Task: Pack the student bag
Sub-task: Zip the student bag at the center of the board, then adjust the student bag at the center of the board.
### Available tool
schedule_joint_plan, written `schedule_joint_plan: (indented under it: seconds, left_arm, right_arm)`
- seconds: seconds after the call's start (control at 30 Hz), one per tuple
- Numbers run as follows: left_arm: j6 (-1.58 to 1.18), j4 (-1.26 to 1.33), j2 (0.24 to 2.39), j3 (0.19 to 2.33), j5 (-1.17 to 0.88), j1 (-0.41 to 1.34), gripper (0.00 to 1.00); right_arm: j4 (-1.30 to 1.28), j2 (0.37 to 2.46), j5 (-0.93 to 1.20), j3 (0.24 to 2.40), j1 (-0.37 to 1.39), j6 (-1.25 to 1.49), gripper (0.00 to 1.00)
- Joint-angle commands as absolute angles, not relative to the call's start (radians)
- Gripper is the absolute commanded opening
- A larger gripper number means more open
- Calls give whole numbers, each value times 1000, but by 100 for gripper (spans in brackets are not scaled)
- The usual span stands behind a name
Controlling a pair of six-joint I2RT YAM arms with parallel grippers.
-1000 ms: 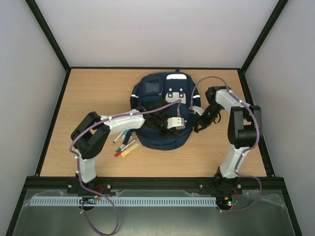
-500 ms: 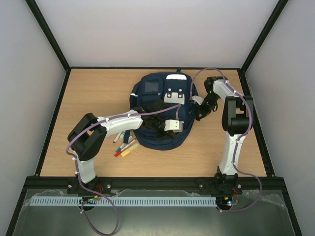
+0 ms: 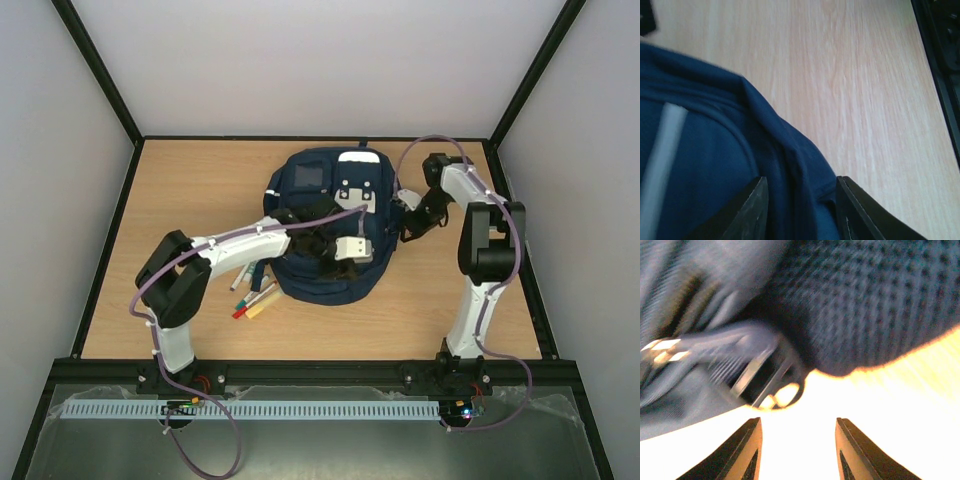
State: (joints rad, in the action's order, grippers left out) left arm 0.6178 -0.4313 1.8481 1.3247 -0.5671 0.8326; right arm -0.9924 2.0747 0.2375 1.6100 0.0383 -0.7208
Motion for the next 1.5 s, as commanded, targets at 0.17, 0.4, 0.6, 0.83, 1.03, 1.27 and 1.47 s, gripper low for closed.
schedule_joint_plan:
  seconds: [0.17,0.4,0.6,0.83,1.03,1.27,1.47]
  left_arm:
    - [579,-564,1738,1513,-560,706,51]
    - [317,-520,1720,1505,-364,480,61]
    - [136,-479,1730,1384,-334,235,84]
    - [117,-497,1774,1276,-382,169,81]
    - [59,-471,1865,1239,-404,189,71]
    - [69,-450,1976,1297,-424,330,68]
    - [145,-498,2072,1452,-347,517,70]
  right_arm:
    - [-1091,1782,347,1572,36,-631,47]
    - [-1131,1680,436,1616,57,-580,50]
    - [-1097,1603,370,1528,198,-575,52]
    - [-1057,1652,289,1545,407,-574,56]
    - [-1064,1721,324,1632,469,-532,57]
    - [-1047,1696,310,1614,470,-526,57]
    - [-990,1623,340,1523,469,-509,58]
